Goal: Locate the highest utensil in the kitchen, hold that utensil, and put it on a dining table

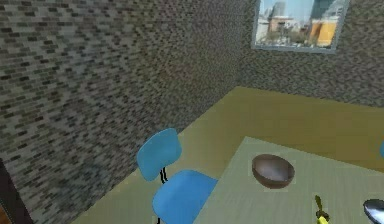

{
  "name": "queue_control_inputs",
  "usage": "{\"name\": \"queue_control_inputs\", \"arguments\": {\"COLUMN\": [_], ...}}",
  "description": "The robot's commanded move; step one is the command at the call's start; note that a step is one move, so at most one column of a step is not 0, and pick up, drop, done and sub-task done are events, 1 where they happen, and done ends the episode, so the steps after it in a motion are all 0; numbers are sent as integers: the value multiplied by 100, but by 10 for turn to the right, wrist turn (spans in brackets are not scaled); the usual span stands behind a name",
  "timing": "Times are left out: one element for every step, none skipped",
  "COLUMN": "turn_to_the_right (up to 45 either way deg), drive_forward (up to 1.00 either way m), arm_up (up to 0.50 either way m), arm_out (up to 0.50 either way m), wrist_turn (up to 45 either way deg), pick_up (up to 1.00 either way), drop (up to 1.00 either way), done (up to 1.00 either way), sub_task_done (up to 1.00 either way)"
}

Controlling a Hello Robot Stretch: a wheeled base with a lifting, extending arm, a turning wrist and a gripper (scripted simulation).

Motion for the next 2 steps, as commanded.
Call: {"name": "queue_control_inputs", "arguments": {"turn_to_the_right": [0,0], "drive_forward": [0,0], "arm_up": [0,0], "arm_out": [-8,0], "wrist_turn": [0,0], "pick_up": [0,0], "drop": [0,0], "done": [0,100], "sub_task_done": [0,0]}}
